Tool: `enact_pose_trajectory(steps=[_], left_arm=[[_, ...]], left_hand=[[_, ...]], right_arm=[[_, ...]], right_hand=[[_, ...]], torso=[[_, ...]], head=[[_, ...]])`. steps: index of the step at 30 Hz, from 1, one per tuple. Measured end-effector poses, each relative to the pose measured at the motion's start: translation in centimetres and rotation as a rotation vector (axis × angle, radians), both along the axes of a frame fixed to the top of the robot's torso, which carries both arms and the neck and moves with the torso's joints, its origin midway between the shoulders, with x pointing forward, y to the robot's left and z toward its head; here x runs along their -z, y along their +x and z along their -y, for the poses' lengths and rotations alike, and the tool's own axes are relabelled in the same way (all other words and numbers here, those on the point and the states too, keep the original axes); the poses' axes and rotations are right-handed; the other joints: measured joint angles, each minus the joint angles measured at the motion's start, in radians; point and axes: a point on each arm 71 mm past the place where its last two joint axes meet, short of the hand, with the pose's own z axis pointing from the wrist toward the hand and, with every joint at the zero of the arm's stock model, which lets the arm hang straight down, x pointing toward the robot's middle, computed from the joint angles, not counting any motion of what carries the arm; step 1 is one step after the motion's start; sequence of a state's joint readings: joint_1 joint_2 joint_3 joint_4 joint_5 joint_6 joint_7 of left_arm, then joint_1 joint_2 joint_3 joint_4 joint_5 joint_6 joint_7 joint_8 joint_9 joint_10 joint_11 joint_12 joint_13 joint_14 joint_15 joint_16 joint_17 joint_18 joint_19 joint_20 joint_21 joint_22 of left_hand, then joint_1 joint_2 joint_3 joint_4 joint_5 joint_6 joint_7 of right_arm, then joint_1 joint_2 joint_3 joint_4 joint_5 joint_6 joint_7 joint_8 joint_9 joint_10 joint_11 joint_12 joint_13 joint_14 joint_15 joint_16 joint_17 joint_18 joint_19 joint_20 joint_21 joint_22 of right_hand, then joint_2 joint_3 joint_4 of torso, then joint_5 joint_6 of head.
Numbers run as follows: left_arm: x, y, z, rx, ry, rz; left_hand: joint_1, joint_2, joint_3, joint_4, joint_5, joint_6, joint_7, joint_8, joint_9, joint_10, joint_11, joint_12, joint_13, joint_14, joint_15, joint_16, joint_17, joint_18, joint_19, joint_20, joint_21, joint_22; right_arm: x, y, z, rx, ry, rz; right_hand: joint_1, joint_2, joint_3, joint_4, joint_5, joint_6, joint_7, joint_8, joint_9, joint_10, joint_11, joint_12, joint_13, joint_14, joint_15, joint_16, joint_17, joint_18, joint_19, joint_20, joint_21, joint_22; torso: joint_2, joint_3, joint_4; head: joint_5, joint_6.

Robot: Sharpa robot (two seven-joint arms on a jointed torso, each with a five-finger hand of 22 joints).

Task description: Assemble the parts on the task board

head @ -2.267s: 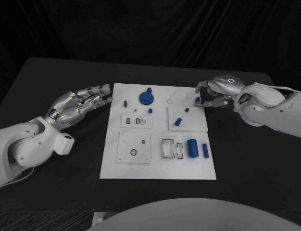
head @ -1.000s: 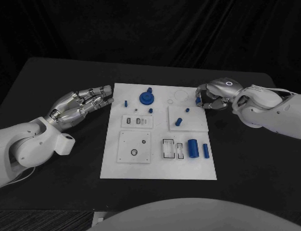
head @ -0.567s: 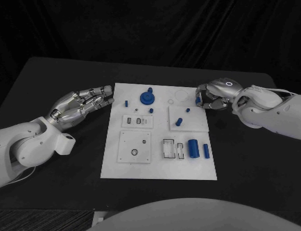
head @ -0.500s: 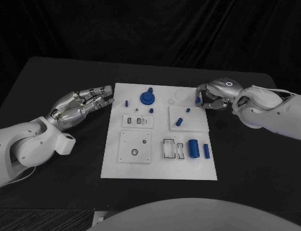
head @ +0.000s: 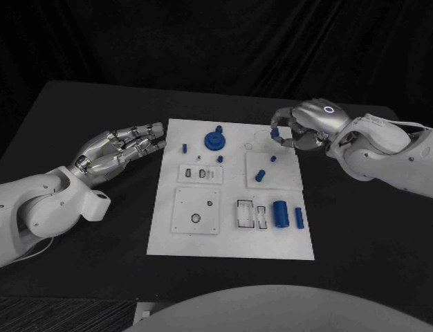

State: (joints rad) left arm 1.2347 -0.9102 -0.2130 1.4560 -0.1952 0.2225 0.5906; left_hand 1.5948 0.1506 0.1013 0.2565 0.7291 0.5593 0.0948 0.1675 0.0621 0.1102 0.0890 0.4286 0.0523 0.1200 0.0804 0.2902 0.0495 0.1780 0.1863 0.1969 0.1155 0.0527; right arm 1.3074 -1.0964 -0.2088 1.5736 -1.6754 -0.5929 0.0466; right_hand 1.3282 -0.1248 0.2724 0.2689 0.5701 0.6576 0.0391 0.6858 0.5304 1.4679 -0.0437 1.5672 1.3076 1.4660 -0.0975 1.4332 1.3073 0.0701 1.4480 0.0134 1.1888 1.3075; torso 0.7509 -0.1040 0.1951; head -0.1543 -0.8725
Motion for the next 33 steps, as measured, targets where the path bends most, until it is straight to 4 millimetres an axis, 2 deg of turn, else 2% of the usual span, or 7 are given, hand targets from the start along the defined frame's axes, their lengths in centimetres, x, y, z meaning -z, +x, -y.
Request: enact_pose_trajectory(steps=[4,10,14,18,24,29,33], left_arm=[[0.0,0.1,0.3,0.004,0.0,0.0],[0.1,0.1,1.0,0.019,-0.004,-0.003],[0.1,0.0,1.1,0.023,-0.004,-0.005],[0.1,0.0,1.1,0.026,-0.004,-0.007],[0.1,-0.1,1.1,0.028,-0.003,-0.009],[0.1,-0.1,1.2,0.031,-0.004,-0.01],[0.1,-0.1,1.2,0.032,-0.003,-0.011]], left_hand=[[0.0,0.0,0.0,0.0,0.0,0.0,0.0,0.0,0.0,0.0,0.0,0.0,0.0,0.0,0.0,0.0,0.0,0.0,0.0,0.0,0.0,0.0],[0.0,0.0,0.0,0.0,0.0,0.0,0.0,0.0,0.0,0.0,0.0,0.0,0.0,0.0,0.0,0.0,0.0,0.0,0.0,0.0,0.0,0.0],[0.0,0.0,0.0,0.0,0.0,0.0,0.0,0.0,0.0,0.0,0.0,0.0,0.0,0.0,0.0,0.0,0.0,0.0,0.0,0.0,0.0,0.0],[0.0,0.0,0.0,0.0,0.0,0.0,0.0,0.0,0.0,0.0,0.0,0.0,0.0,0.0,0.0,0.0,0.0,0.0,-0.004,0.004,0.0,-0.001],[0.0,0.0,0.0,0.0,0.0,0.0,0.0,0.0,0.0,0.0,0.0,0.0,0.0,0.0,0.0,0.0,0.0,0.0,-0.004,0.004,0.0,-0.001],[0.0,0.0,0.003,-0.003,0.0,0.0,0.0,0.0,0.0,0.0,0.0,0.005,0.0,0.0,0.0,0.0,0.0,0.0,-0.004,0.004,0.0,-0.001],[0.0,0.0,0.006,0.0,0.0,0.0,0.0,0.004,0.0,0.0,0.0,0.005,0.0,0.0,0.0,0.0,0.0,0.0,-0.004,0.004,0.0,-0.001]], right_arm=[[-2.5,-0.1,-3.0,-0.068,0.031,0.04],[-3.1,-0.1,-6.4,-0.142,0.036,0.028],[-2.0,0.1,-7.8,-0.166,0.024,-0.012],[0.1,0.1,-8.9,-0.182,0.007,-0.072],[2.5,0.0,-11.0,-0.217,-0.009,-0.132],[3.2,-0.1,-11.8,-0.23,-0.03,-0.148],[3.4,-0.1,-12.1,-0.231,-0.046,-0.159]], right_hand=[[0.004,0.004,0.005,-0.003,0.003,0.0,0.0,-0.003,-0.003,0.0,0.0,0.0,0.0,0.0,0.0,-0.001,0.0,0.0,-0.001,-0.001,-0.004,0.0],[0.017,0.004,0.009,-0.007,0.003,-0.002,0.002,-0.007,-0.004,0.0,0.0,0.0,0.0,0.0,0.0,-0.011,0.0,0.0,-0.002,0.0,-0.021,0.0],[0.017,0.004,0.012,-0.01,0.003,-0.004,0.004,-0.009,-0.004,0.0,0.0,0.0,0.0,0.0,0.0,-0.016,0.0,0.0,-0.008,-0.001,-0.027,0.0],[0.022,0.007,0.018,-0.015,0.002,-0.006,0.005,-0.011,-0.006,0.0,0.0,0.0,0.0,0.0,0.0,-0.02,0.0,0.0,-0.012,0.003,-0.043,0.0],[0.024,0.008,0.024,-0.025,0.001,-0.002,0.013,-0.015,-0.008,0.0,0.0,0.0,0.0,0.0,0.0,-0.02,0.0,0.0,-0.015,0.006,-0.051,0.0],[0.029,0.002,0.023,-0.027,0.001,0.0,0.015,-0.017,-0.008,-0.004,0.004,0.0,0.0,0.0,0.0,-0.028,0.0,0.0,-0.015,0.006,-0.065,0.0],[0.032,-0.001,0.023,-0.032,0.001,0.001,0.017,-0.018,-0.009,0.0,0.008,0.0,0.0,0.0,0.0,-0.032,0.0,0.0,-0.019,0.01,-0.072,0.0]], torso=[[0.0,0.0,-0.001],[0.0,0.0,-0.0014],[0.0,-0.0007,0.0],[0.0,-0.002,0.0024],[0.001,-0.0033,0.0115],[0.002,-0.0027,0.0174],[0.002,-0.002,0.0172]], head=[[-0.002,0.0],[-0.002,0.0],[0.006,0.0],[0.01,0.0],[0.003,0.0],[-0.001,0.0],[0.005,0.0]])
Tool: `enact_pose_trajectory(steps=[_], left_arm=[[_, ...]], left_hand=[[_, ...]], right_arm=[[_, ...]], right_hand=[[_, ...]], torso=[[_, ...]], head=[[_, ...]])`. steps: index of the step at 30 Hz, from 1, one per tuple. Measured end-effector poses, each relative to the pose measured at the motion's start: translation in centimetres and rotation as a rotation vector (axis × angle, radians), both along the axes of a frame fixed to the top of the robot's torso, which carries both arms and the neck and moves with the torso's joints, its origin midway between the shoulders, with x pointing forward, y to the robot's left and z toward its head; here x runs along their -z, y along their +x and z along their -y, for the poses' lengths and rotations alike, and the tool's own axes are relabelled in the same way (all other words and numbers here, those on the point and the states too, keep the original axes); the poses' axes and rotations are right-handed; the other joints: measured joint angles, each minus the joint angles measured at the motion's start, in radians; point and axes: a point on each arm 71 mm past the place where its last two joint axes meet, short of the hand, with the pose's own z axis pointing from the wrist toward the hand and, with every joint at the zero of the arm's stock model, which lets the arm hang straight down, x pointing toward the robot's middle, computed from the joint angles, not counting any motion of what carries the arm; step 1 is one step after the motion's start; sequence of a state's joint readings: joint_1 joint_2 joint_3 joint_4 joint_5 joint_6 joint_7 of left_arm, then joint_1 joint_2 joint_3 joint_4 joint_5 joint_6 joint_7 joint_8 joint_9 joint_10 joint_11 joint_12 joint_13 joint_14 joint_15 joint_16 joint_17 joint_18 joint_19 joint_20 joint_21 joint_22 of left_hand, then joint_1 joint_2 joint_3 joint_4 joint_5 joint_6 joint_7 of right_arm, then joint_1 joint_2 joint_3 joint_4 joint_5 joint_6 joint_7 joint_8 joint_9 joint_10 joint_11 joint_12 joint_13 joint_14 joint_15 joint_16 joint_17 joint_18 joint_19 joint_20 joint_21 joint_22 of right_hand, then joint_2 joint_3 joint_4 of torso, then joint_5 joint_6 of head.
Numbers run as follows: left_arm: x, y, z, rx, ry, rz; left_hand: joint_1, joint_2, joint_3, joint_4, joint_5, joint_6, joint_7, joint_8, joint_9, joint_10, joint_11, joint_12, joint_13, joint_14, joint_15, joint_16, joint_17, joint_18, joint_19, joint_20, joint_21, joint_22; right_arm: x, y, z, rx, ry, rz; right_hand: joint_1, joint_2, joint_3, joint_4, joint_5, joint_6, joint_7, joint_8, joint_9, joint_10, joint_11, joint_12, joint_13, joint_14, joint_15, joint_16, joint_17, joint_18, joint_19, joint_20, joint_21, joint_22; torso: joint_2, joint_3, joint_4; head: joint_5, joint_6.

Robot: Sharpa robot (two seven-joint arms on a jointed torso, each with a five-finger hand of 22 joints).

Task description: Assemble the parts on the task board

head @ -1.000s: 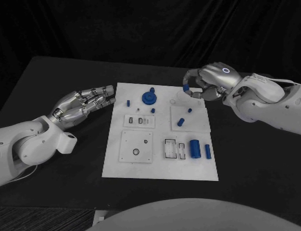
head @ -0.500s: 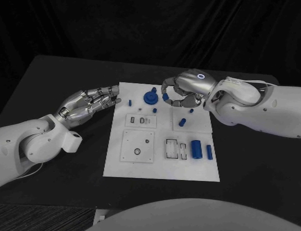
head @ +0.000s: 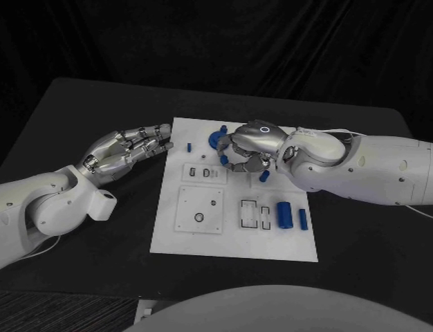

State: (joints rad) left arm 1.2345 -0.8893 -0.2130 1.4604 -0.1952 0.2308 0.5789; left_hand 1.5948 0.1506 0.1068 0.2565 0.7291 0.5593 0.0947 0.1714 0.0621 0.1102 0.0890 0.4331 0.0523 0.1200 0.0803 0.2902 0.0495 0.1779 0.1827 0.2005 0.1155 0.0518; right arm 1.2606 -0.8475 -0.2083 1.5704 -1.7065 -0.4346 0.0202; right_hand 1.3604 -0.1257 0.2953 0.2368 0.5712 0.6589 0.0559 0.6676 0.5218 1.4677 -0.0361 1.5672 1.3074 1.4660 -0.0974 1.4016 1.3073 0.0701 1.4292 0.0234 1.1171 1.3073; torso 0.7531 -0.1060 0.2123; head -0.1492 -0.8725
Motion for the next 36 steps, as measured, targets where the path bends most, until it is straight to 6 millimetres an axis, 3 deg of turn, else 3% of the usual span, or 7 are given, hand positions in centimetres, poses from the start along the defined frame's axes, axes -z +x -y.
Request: enact_pose_trajectory(steps=[8,13,23,25,27,36], left_arm=[[0.02,0.03,0.08,0.002,0.001,-0.001],[0.03,0.04,0.18,0.004,0.0,-0.002],[0.05,0.07,0.18,0.006,0.001,-0.003],[0.05,0.09,0.21,0.006,0.001,-0.003],[0.06,0.1,0.23,0.007,0.001,-0.003],[0.09,0.18,0.23,0.007,0.002,-0.003]], left_hand=[[0.0,0.0,0.0,0.0,0.0,0.0,0.0,0.0,0.0,0.0,0.0,0.0,0.0,0.0,0.0,0.0,0.0,0.0,0.0,0.0,0.0,0.0],[0.0,0.0,0.0,0.0,0.0,0.0,0.0,0.0,0.0,0.0,0.0,0.0,0.0,0.0,0.0,0.0,0.0,0.0,0.0,0.0,0.0,0.0],[0.0,0.0,0.0,0.0,0.0,0.0,0.0,0.0,0.0,0.0,0.0,0.0,0.0,0.0,0.0,0.0,0.0,0.0,0.0,0.0,0.0,0.0],[0.0,0.0,0.0,0.0,0.0,0.0,0.0,0.0,0.0,0.0,0.0,0.0,0.0,0.0,0.0,0.0,0.0,0.0,0.0,0.0,0.0,0.0],[0.0,0.0,0.0,0.0,0.0,0.0,0.0,0.0,0.0,0.0,0.0,0.0,0.0,0.0,0.0,0.0,0.0,0.0,0.0,0.0,0.0,0.0],[0.0,0.0,0.007,-0.001,0.0,0.0,0.0,0.0,0.0,0.0,0.0,0.0,0.0,0.0,0.0,0.0,0.0,0.0,0.0,0.0,0.0,0.0]], right_arm=[[0.35,-0.03,-0.51,0.005,-0.027,-0.016],[0.46,-0.03,-0.7,0.009,-0.037,-0.023],[0.71,0.04,-0.73,0.023,-0.063,-0.044],[0.75,0.04,-0.76,0.024,-0.067,-0.047],[0.75,0.06,-0.78,0.025,-0.069,-0.049],[0.8,0.05,-0.82,0.024,-0.076,-0.056]], right_hand=[[0.001,-0.001,-0.002,-0.002,-0.008,0.002,0.005,-0.009,-0.006,-0.004,0.004,0.0,0.0,-0.001,0.007,-0.004,0.0,0.0,-0.002,0.002,-0.002,0.0],[0.001,-0.001,-0.003,-0.003,-0.011,0.002,0.005,-0.013,-0.008,-0.004,0.004,0.0,0.0,-0.001,0.007,-0.004,0.0,0.0,-0.004,0.004,-0.008,0.001],[-0.011,-0.001,-0.005,-0.011,-0.035,0.002,0.005,-0.029,-0.015,-0.001,0.006,0.0,0.0,0.0,0.007,-0.011,0.0,0.0,-0.007,0.007,-0.019,0.001],[-0.014,0.002,-0.005,-0.011,-0.043,0.002,0.005,-0.036,-0.018,-0.001,0.006,0.0,0.0,0.002,0.009,-0.016,0.0,0.001,-0.007,0.007,-0.025,0.001],[-0.019,-0.001,-0.005,-0.011,-0.047,0.002,0.005,-0.038,-0.02,-0.001,0.006,0.0,0.0,0.002,0.009,-0.016,0.0,0.016,-0.007,0.007,-0.027,0.001],[-0.036,0.003,-0.012,-0.024,-0.105,0.001,0.01,-0.068,-0.032,-0.001,0.006,0.0,0.001,-0.002,0.013,-0.019,0.0,0.016,-0.011,0.011,-0.034,0.001]], torso=[[0.002,0.0007,0.0007],[0.001,-0.0004,0.0036],[-0.002,-0.0016,0.003],[-0.002,-0.0018,0.0035],[-0.002,-0.0019,0.0042],[-0.003,-0.0022,0.0036]], head=[[-0.001,0.0],[0.0,0.0],[0.006,0.0],[0.005,0.0],[0.004,0.0],[0.007,0.0]])
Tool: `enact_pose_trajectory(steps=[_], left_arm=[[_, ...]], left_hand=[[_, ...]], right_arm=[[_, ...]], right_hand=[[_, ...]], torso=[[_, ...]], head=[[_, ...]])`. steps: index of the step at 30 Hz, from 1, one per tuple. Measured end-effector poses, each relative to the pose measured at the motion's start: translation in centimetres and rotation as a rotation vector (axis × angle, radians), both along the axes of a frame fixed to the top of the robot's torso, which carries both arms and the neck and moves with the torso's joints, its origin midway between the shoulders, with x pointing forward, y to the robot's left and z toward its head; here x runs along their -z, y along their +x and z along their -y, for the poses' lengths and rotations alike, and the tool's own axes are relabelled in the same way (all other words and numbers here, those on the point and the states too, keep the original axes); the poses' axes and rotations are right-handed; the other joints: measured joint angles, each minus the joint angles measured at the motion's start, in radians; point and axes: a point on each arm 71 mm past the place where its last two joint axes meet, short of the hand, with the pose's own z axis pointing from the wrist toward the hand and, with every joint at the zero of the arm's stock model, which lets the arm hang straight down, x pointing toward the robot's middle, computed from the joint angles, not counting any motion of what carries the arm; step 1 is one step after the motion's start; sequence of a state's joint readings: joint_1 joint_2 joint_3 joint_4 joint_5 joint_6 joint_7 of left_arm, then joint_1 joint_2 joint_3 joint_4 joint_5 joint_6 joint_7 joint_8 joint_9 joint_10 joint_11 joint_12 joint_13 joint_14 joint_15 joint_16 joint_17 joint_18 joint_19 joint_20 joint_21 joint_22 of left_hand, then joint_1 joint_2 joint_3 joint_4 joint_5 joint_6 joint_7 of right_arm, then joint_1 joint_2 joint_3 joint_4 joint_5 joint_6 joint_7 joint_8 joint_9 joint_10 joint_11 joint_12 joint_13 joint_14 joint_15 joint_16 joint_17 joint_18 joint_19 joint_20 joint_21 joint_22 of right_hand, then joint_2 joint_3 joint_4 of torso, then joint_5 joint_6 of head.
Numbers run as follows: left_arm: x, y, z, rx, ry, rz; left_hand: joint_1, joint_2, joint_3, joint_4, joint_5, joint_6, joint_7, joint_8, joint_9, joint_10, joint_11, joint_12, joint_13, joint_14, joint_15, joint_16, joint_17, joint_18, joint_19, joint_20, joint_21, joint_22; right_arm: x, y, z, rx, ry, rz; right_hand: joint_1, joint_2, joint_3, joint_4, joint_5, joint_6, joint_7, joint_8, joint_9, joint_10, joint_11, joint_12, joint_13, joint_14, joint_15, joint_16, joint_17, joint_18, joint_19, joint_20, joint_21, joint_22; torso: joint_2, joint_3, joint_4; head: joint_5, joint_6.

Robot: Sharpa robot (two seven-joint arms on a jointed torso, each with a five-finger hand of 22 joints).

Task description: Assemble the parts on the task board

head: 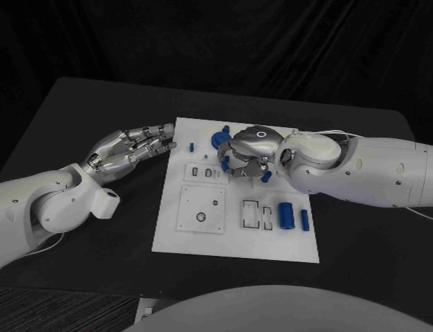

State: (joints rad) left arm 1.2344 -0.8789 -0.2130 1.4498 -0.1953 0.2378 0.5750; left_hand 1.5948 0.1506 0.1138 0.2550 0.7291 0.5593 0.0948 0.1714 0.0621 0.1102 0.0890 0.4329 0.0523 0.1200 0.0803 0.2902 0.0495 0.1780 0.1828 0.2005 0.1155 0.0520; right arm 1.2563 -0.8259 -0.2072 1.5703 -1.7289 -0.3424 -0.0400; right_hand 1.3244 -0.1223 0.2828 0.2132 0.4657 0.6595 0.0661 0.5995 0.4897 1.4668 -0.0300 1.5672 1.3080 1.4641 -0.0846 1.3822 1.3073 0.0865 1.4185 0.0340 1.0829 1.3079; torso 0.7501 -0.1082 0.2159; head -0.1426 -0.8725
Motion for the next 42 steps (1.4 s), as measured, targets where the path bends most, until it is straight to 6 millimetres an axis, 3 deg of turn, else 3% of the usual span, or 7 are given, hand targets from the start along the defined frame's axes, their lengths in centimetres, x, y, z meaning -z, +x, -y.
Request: enact_pose_trajectory(steps=[5,15,27,32,36,42], left_arm=[[0.02,0.06,0.02,0.001,0.001,0.0],[0.05,0.12,0.03,0.001,0.001,-0.001],[0.06,0.14,0.08,0.004,0.002,-0.002],[0.07,0.14,0.07,0.004,0.002,-0.003],[0.07,0.14,0.07,0.005,0.002,-0.003],[0.07,0.14,0.05,0.005,0.002,-0.003]], left_hand=[[0.0,0.0,0.0,0.0,0.0,0.0,0.0,0.0,0.0,0.0,0.0,0.0,0.0,0.0,0.0,0.0,0.0,0.0,0.0,0.0,0.0,0.0],[0.0,0.0,0.0,0.0,0.0,0.0,0.0,0.0,0.0,0.0,0.0,0.0,0.0,0.0,0.0,0.0,0.0,0.0,0.0,0.0,0.0,0.0],[0.0,0.0,0.003,-0.003,0.0,0.0,0.0,0.0,0.0,0.0,0.0,0.0,0.0,0.0,0.0,0.0,0.0,0.0,0.0,0.0,0.0,0.0],[0.0,0.0,0.003,-0.003,0.0,0.0,0.0,0.0,0.0,0.0,0.0,0.0,0.0,0.0,0.0,0.0,0.0,0.0,0.0,0.0,0.0,0.0],[0.0,0.0,0.003,-0.003,0.0,0.0,0.0,0.0,0.0,0.0,0.0,0.0,0.0,0.0,0.0,0.0,0.0,0.0,0.0,0.0,0.0,0.0],[0.0,0.0,0.003,-0.003,0.0,0.0,0.0,0.0,0.0,0.0,0.0,0.0,0.0,0.0,0.0,0.0,0.0,0.0,0.0,0.0,0.0,0.0]], right_arm=[[0.08,-0.02,0.01,-0.001,-0.005,-0.005],[0.21,-0.01,0.07,-0.001,-0.013,-0.012],[0.25,0.05,0.04,-0.001,-0.018,-0.015],[0.27,0.08,0.08,0.0,-0.019,-0.016],[0.28,0.08,0.09,0.0,-0.02,-0.017],[0.29,0.08,0.26,0.002,-0.019,-0.015]], right_hand=[[-0.002,-0.003,-0.001,-0.001,-0.01,-0.006,0.005,-0.01,-0.005,0.0,0.0,0.0,0.0,0.0,0.0,-0.003,0.0,0.0,0.0,0.0,-0.004,0.0],[-0.023,0.001,-0.018,-0.018,-0.119,-0.008,0.003,-0.048,-0.021,-0.001,0.006,0.0,0.0,0.0,0.0,-0.004,0.0,0.0,0.0,0.0,-0.012,0.0],[-0.042,0.002,-0.046,-0.023,-0.208,-0.018,0.007,-0.097,-0.044,-0.001,0.006,0.0,0.0,0.003,0.003,-0.004,0.0,0.0,0.0,0.0,-0.02,0.0],[-0.056,0.006,-0.066,-0.017,-0.255,-0.02,0.009,-0.13,-0.06,-0.001,0.006,0.0,0.0,0.003,0.003,-0.008,0.0,0.0,0.0,0.0,-0.024,0.0],[-0.073,0.006,-0.096,-0.009,-0.31,-0.043,0.008,-0.176,-0.089,-0.001,0.006,0.0,0.0,0.003,0.003,-0.008,0.0,0.0,0.0,0.0,-0.03,0.0],[-0.099,-0.015,-0.139,0.029,-0.386,-0.072,0.003,-0.248,-0.138,-0.001,0.006,0.0,0.0,0.003,0.003,-0.011,0.0,0.0,0.0,0.0,-0.034,0.0]], torso=[[0.0,0.0,-0.0009],[0.002,0.001,-0.0011],[0.003,0.0016,-0.0013],[0.003,0.0018,-0.0012],[0.002,0.0018,-0.0012],[0.002,0.0017,-0.0012]], head=[[0.001,0.0],[-0.002,0.0],[-0.004,0.0],[-0.002,0.0],[-0.002,0.0],[-0.001,0.0]])
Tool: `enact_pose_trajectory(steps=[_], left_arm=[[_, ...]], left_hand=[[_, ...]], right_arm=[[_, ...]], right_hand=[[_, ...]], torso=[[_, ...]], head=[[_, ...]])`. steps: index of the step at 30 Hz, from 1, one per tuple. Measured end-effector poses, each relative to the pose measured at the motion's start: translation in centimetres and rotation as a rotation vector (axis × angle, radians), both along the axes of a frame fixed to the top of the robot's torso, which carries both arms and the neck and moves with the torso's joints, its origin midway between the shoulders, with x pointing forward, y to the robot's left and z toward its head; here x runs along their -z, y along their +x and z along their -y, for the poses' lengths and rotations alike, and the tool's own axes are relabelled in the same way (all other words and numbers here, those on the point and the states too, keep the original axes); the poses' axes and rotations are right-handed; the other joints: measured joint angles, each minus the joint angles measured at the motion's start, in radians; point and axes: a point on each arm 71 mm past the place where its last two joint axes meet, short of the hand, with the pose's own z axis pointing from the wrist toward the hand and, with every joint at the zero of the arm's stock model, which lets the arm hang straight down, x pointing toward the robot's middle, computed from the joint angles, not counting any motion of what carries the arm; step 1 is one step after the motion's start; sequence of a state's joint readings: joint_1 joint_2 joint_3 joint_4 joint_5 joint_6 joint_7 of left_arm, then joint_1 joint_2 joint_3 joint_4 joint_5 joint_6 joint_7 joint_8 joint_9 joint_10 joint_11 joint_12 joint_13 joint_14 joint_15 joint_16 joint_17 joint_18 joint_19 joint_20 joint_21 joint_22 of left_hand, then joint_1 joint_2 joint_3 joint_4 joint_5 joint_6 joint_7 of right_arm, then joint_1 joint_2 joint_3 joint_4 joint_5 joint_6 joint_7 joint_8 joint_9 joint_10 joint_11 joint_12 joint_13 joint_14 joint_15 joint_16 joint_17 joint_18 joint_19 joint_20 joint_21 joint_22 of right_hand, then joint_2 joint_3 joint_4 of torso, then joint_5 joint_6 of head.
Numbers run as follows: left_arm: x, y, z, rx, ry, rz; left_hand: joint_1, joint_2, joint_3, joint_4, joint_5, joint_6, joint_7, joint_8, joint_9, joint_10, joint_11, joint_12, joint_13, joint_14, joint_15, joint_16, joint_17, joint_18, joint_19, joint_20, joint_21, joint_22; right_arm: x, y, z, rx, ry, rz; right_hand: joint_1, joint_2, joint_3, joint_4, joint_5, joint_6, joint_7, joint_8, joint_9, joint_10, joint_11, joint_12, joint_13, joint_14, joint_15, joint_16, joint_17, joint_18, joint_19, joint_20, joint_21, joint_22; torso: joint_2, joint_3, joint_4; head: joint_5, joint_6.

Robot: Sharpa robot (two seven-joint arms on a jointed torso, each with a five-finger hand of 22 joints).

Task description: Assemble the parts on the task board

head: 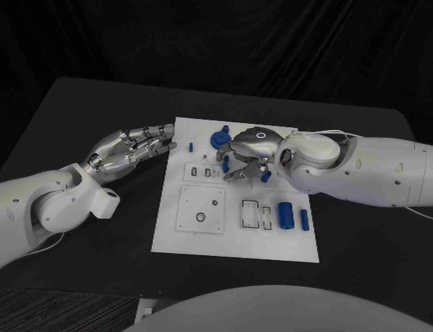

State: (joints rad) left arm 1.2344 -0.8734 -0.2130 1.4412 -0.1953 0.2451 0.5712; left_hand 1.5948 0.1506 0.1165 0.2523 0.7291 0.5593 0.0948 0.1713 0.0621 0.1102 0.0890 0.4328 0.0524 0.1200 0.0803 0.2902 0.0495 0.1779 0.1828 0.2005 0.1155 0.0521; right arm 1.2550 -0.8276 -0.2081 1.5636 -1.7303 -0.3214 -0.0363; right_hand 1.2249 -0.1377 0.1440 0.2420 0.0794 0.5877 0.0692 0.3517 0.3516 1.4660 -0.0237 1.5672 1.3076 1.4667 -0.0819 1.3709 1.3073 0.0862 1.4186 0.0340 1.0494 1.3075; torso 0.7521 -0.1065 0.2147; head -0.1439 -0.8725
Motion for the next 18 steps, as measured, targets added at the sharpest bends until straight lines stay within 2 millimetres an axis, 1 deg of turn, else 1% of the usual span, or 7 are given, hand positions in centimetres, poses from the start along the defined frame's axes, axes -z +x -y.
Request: enact_pose_trajectory(steps=[4,5,8,12,15,16,18], left_arm=[[0.0,0.0,-0.2,-0.003,0.001,0.0],[0.0,-0.1,-0.3,-0.004,0.001,0.0],[0.0,-0.1,-0.4,-0.007,0.002,0.0],[-0.1,-0.2,-0.4,-0.01,0.0,0.002],[-0.1,-0.2,-0.4,-0.014,-0.002,0.006],[-0.2,-0.3,-0.4,-0.017,-0.003,0.008],[-0.3,-0.4,-0.4,-0.028,-0.005,0.017]], left_hand=[[0.0,0.0,0.0,0.0,0.0,0.0,0.0,0.0,0.0,0.0,0.0,0.0,0.0,0.0,0.0,0.0,0.0,0.0,0.0,0.0,0.0,0.0],[0.0,0.0,0.0,0.0,0.0,0.0,0.0,0.0,0.0,0.0,0.0,0.0,0.0,0.0,0.0,0.0,0.0,0.0,0.0,0.0,0.0,0.0],[0.0,0.0,0.0,0.0,0.0,0.0,0.0,0.0,0.0,0.0,0.0,0.0,0.0,0.0,0.0,0.0,0.0,0.0,0.0,0.0,0.0,0.0],[-0.005,-0.005,0.004,-0.004,0.0,0.0,0.0,0.0,0.0,0.0,0.0,0.0,0.0,0.0,0.0,0.0,0.0,0.0,0.0,0.0,0.0,0.0],[-0.013,-0.013,0.006,-0.002,-0.006,0.0,0.0,0.005,0.0,0.003,0.003,0.001,0.0,0.008,0.008,0.012,0.0,0.0,0.007,0.007,0.0,0.0],[-0.032,-0.021,0.005,0.01,-0.042,-0.005,0.0,0.005,0.0,0.019,0.019,0.032,0.003,0.02,0.02,0.03,0.002,0.0,0.016,0.022,0.002,0.001],[-0.1,-0.033,-0.022,0.037,-0.17,-0.02,-0.006,0.003,-0.002,0.081,0.062,0.14,0.018,0.081,0.054,0.121,0.017,0.0,0.078,0.075,0.04,0.017]], right_arm=[[-0.2,-0.2,0.4,0.0,0.014,0.012],[-0.3,-0.3,0.5,-0.001,0.02,0.017],[-0.9,-0.6,0.8,-0.013,0.049,0.044],[-2.8,-0.9,0.9,-0.043,0.108,0.113],[-4.5,-1.2,1.2,-0.064,0.152,0.165],[-5.1,-1.3,1.4,-0.069,0.167,0.185],[-6.7,-1.5,2.0,-0.077,0.203,0.234]], right_hand=[[-0.019,-0.025,-0.038,0.048,-0.022,-0.004,0.004,-0.03,-0.028,0.0,0.0,0.0,0.0,0.0,0.0,0.0,0.0,0.0,0.0,0.0,0.0,0.0],[-0.028,-0.034,-0.067,0.052,-0.022,-0.006,0.002,-0.038,-0.037,0.0,0.0,0.0,0.0,0.0,0.0,0.0,0.0,0.0,0.0,0.0,0.0,0.0],[-0.062,-0.068,-0.129,0.056,-0.026,-0.014,-0.003,-0.057,-0.055,0.0,0.0,0.0,0.0,0.0,0.0,0.0,0.0,0.0,0.0,0.0,0.005,0.0],[-0.086,-0.086,-0.233,0.058,-0.026,-0.042,-0.011,-0.091,-0.084,0.0,0.0,0.0,0.0,0.0,0.0,0.004,0.0,0.0,0.004,-0.004,0.012,0.0],[-0.099,-0.094,-0.279,0.059,-0.026,-0.048,-0.012,-0.105,-0.099,0.0,0.0,0.0,0.0,0.0,0.0,0.005,0.001,0.0,0.004,-0.004,0.013,0.0],[-0.117,-0.086,-0.299,0.059,-0.026,-0.043,-0.012,-0.105,-0.101,0.0,0.0,0.0,0.0,0.0,0.0,0.009,0.001,0.0,0.007,-0.007,0.017,0.0],[-0.143,-0.061,-0.305,0.06,-0.026,-0.024,-0.01,-0.105,-0.102,0.0,0.0,0.0,0.0,0.0,0.0,0.011,0.001,0.0,0.007,-0.007,0.02,0.0]], torso=[[0.0,0.0,0.0],[0.0,0.0,0.0],[0.0,0.0001,0.0001],[0.0,0.0001,0.0001],[0.0,0.0002,0.0],[0.0,0.0003,-0.0005],[0.0,0.0009,-0.0014]], head=[[0.004,0.0],[0.004,0.0],[0.002,0.0],[-0.003,0.0],[-0.003,0.0],[-0.003,0.0],[-0.003,0.0]])
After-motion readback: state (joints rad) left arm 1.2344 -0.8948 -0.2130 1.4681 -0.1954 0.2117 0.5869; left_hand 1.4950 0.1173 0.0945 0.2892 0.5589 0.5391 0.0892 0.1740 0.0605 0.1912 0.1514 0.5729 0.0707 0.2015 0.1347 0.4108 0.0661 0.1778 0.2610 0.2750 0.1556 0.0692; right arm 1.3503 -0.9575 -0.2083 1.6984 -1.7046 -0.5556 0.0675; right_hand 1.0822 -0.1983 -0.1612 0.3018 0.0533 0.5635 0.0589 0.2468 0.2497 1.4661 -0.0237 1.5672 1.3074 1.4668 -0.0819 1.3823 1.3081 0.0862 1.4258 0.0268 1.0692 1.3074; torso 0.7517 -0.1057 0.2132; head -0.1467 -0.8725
